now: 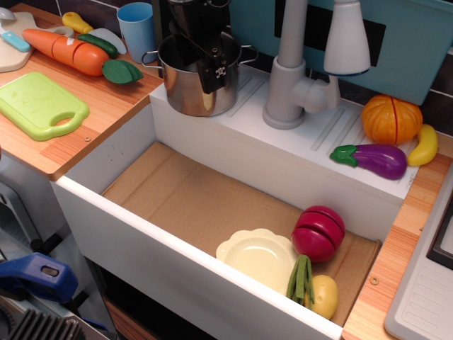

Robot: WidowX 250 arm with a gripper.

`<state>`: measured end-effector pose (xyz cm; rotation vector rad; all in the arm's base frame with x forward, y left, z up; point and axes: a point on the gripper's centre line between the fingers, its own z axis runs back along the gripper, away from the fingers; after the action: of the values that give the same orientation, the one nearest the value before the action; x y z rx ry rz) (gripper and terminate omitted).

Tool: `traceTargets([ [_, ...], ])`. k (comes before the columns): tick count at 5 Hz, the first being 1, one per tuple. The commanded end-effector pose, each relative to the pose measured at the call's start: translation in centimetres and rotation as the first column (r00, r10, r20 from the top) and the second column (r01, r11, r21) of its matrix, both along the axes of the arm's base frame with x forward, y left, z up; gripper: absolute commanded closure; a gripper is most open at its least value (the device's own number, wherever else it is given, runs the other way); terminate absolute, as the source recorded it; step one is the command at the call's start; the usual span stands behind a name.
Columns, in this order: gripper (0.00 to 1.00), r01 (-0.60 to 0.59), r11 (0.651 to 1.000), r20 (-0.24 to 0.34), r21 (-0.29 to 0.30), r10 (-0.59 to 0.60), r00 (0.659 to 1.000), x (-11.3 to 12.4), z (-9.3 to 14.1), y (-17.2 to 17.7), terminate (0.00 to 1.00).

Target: Put pot or pan in sink

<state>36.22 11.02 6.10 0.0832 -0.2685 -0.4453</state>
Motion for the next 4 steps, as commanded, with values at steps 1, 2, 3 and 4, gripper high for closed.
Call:
traceTargets([
  [1,1.0,-0.011,1.0,0.045,0.005,0.011,0.999,0.4,0.9,0.4,0.0],
  [2,1.0,-0.018,1.0,0.043,0.008,0.018,0.999,0.4,1.0,0.2,0.0],
  [3,1.0,-0.047,0.999,0.025,-0.011,0.047,0.999,0.1,1.0,-0.2,0.0],
  [4,1.0,-0.131,0.991,0.012,-0.016,0.131,0.991,-1.7,1.2,-1.2,0.0],
])
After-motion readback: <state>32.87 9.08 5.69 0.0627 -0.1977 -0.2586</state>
